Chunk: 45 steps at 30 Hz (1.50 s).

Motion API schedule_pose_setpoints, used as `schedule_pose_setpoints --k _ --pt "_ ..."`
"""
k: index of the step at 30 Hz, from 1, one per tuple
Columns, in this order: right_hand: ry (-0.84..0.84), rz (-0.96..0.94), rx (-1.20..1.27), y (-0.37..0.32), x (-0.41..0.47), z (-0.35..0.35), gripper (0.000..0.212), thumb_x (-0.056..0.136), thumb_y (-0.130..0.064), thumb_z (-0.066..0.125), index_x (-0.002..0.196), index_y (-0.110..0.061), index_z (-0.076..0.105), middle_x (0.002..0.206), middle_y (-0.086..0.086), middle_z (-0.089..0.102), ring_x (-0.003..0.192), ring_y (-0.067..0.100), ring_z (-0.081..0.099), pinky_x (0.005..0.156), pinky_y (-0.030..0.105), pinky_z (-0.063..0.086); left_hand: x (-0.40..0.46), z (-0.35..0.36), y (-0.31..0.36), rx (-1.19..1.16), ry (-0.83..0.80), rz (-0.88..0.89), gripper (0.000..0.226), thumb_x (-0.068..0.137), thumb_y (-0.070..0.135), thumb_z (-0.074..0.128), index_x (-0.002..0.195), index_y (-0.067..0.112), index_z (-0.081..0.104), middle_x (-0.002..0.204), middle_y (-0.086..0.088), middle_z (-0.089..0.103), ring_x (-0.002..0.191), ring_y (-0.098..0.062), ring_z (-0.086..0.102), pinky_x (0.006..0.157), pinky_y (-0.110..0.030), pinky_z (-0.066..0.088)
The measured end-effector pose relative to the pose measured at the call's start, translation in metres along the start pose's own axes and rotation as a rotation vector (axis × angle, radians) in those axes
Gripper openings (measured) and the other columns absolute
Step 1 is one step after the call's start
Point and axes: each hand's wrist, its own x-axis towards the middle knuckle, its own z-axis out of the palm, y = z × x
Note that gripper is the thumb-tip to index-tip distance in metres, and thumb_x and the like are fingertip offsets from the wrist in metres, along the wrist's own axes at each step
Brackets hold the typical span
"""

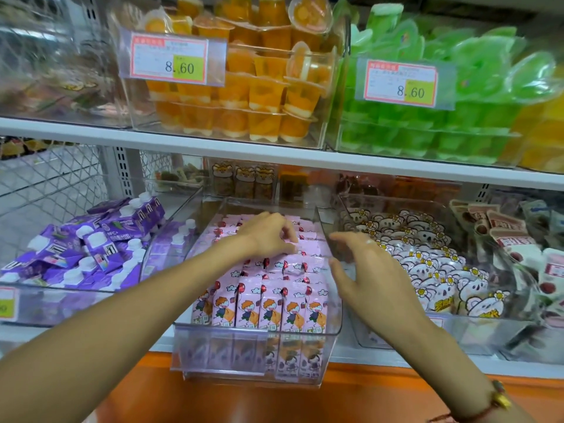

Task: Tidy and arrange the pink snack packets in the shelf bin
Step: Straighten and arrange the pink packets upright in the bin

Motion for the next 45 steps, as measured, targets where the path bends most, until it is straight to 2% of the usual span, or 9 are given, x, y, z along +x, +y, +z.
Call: schedule_pose_setpoints --k 6,9,15,19,22,30,35,41,45 --pt "-0.029 0.082 0.033 0.007 0.0 0.006 0.025 0.095 -0.035 0.048 0.116 -0.029 0.062 0.079 -0.018 0.06 0.076 0.012 0.063 0.063 0.028 0.05 -0.014 -0.008 0.01 -0.539 0.294 -0.079 0.013 0.093 0.015 0.06 0.105 0.011 0.062 0.106 -0.005 0.065 0.096 -0.019 0.061 0.083 -0.027 0.05" --pt "-0.031 0.09 0.032 0.007 -0.001 0.005 0.026 0.095 -0.035 0.048 0.116 -0.029 0.063 0.087 -0.015 0.065 0.082 0.013 0.062 0.069 0.029 0.051 -0.034 -0.017 0.024 -0.754 0.481 -0.075 0.009 0.093 0.013 0.059 0.101 0.015 0.059 0.106 -0.002 0.064 0.091 -0.005 0.059 0.081 -0.016 0.049" --pt "0.096 -0.052 0.344 -0.015 -0.005 0.001 0.035 0.095 -0.036 0.048 0.127 -0.025 0.055 0.115 -0.009 0.057 0.109 0.01 0.052 0.094 0.032 0.045 -0.096 -0.022 0.036 -0.857 0.787 -0.016 0.002 0.09 0.023 0.063 0.091 0.025 0.063 0.091 0.005 0.07 0.089 -0.01 0.067 0.082 -0.028 0.055" --pt "-0.113 -0.041 0.531 -0.04 -0.01 0.008 0.058 0.083 -0.063 0.039 0.138 -0.042 0.037 0.132 -0.024 0.042 0.124 -0.008 0.034 0.097 0.011 0.027 -0.118 -0.022 0.039 -0.977 0.731 -0.012 0.011 0.083 0.031 0.064 0.091 0.023 0.064 0.087 0.012 0.072 0.085 0.001 0.066 0.075 -0.014 0.052" --pt "-0.135 -0.08 0.579 -0.048 -0.008 0.014 0.034 0.091 -0.045 0.051 0.125 -0.041 0.048 0.121 -0.028 0.051 0.113 -0.012 0.045 0.09 0.003 0.033 -0.123 -0.019 0.038 -0.994 0.676 0.01 0.011 0.086 0.026 0.064 0.096 0.021 0.065 0.091 0.012 0.072 0.088 0.002 0.066 0.075 -0.013 0.05" --pt "-0.189 0.398 1.234 -0.055 0.004 0.028 0.023 0.091 -0.021 0.062 0.112 -0.012 0.063 0.103 0.005 0.073 0.091 0.013 0.07 0.073 0.019 0.055 -0.129 0.004 0.03 -0.808 0.511 -0.014 0.024 0.088 0.021 0.066 0.106 0.036 0.058 0.102 0.023 0.063 0.094 0.006 0.061 0.078 -0.017 0.051" --pt "-0.171 0.418 1.258 -0.06 0.004 0.029 0.027 0.089 -0.022 0.064 0.113 -0.011 0.063 0.098 0.004 0.074 0.086 0.012 0.072 0.067 0.017 0.054 -0.13 0.005 0.023 -0.658 0.517 0.022 0.043 0.075 0.025 0.08 0.108 0.038 0.055 0.108 0.025 0.059 0.098 0.003 0.056 0.074 -0.009 0.045" --pt "-0.201 0.378 1.361 -0.054 0.004 0.025 0.028 0.097 -0.031 0.051 0.115 -0.014 0.064 0.106 -0.003 0.073 0.1 0.011 0.067 0.086 0.024 0.055 -0.128 -0.001 0.019 -0.725 0.486 0.054 0.034 0.085 0.033 0.069 0.112 0.041 0.05 0.111 0.03 0.059 0.098 0.005 0.06 0.074 -0.013 0.051" --pt "-0.181 0.324 1.345 -0.055 0.003 0.026 0.025 0.098 -0.019 0.05 0.119 -0.015 0.062 0.11 -0.002 0.072 0.1 0.008 0.068 0.08 0.019 0.055 -0.129 0.003 0.019 -0.636 0.396 0.077 0.023 0.093 0.023 0.059 0.104 0.042 0.051 0.113 0.032 0.056 0.109 0.008 0.054 0.084 -0.011 0.048"
